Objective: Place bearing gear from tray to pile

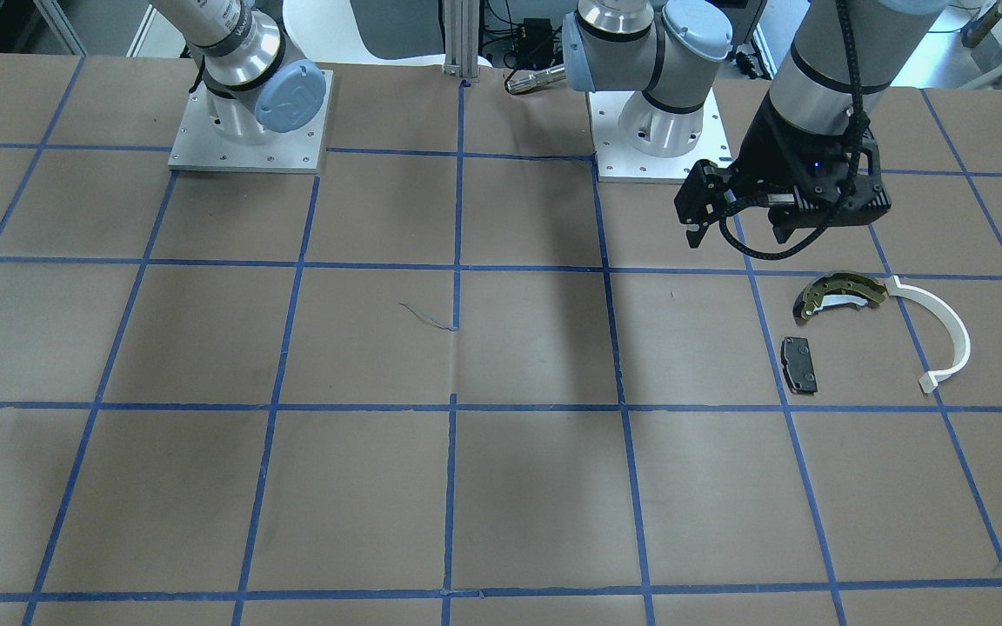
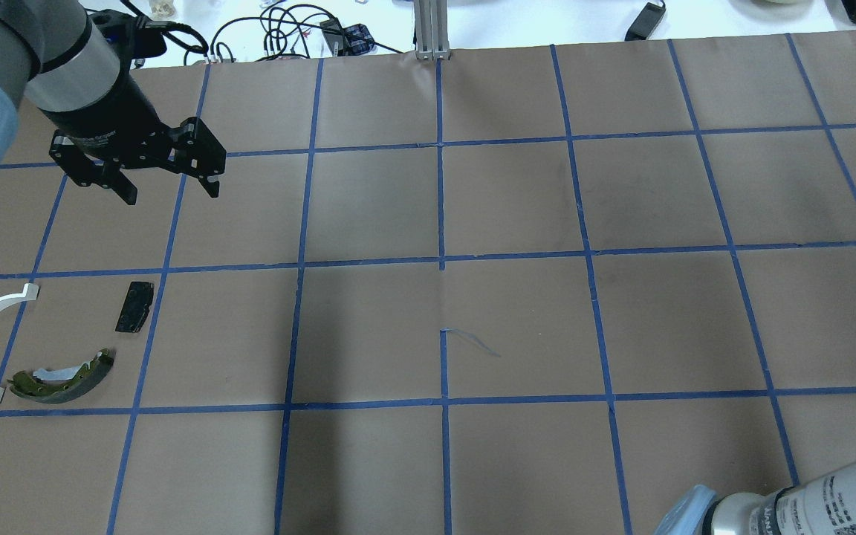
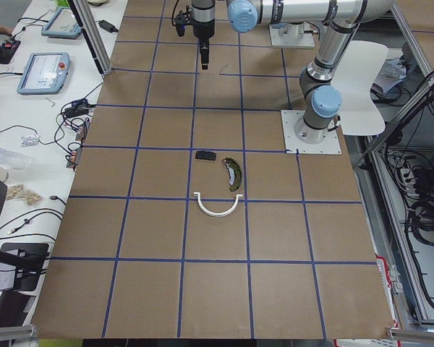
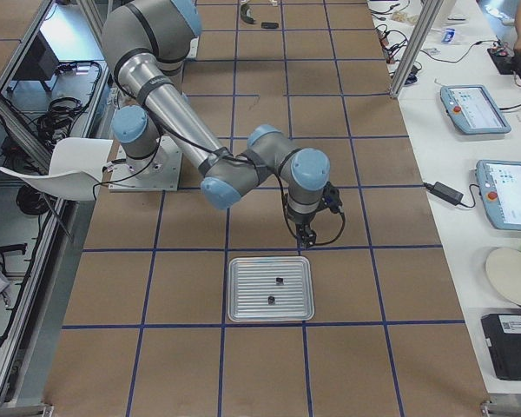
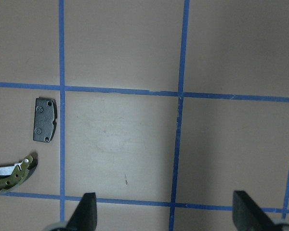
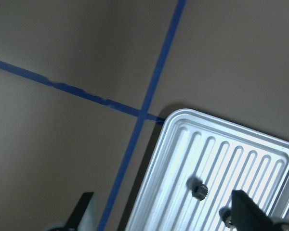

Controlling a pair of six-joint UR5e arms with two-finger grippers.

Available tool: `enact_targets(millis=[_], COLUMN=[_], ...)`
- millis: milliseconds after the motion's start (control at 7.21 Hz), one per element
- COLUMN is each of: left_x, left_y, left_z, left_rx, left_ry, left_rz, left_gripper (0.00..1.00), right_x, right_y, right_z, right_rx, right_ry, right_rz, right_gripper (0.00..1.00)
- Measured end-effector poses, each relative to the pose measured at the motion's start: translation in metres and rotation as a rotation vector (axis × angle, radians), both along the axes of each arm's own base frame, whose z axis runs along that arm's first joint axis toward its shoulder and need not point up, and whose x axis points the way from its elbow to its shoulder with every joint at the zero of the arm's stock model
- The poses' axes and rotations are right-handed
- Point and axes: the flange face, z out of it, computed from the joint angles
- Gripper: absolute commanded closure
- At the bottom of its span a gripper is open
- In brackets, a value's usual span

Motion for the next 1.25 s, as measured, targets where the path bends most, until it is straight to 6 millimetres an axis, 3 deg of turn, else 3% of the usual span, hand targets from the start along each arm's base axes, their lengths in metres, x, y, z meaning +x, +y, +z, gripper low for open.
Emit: enact_targets(millis=[277, 555, 832, 1249], left_x=[0.001, 0.003, 0.004, 0.004], left_y=[0.001, 0.002, 0.001, 0.002], left_z=[0.001, -0.002, -0.002, -0.004], left_rx=[0.000, 0.005, 0.003, 0.006], left_ry=[-0.004, -0.005, -0.005, -0.004], left_rz=[0.002, 0.005, 0.006, 0.007], left_gripper=[0.00, 0.00, 0.00, 0.00], right_x=[-0.043, -0.055, -0.055, -0.055], right_y=[0.006, 0.006, 0.007, 0.016], right_z=[-0.052, -0.091, -0.111, -0.121], right_rx=[-0.014, 0.006, 0.024, 0.091], right_ry=[0.018, 0.009, -0.010, 0.011], right_rz=[0.046, 0.046, 0.034, 0.029], right_gripper=[0.02, 0.08, 0.20, 0.34])
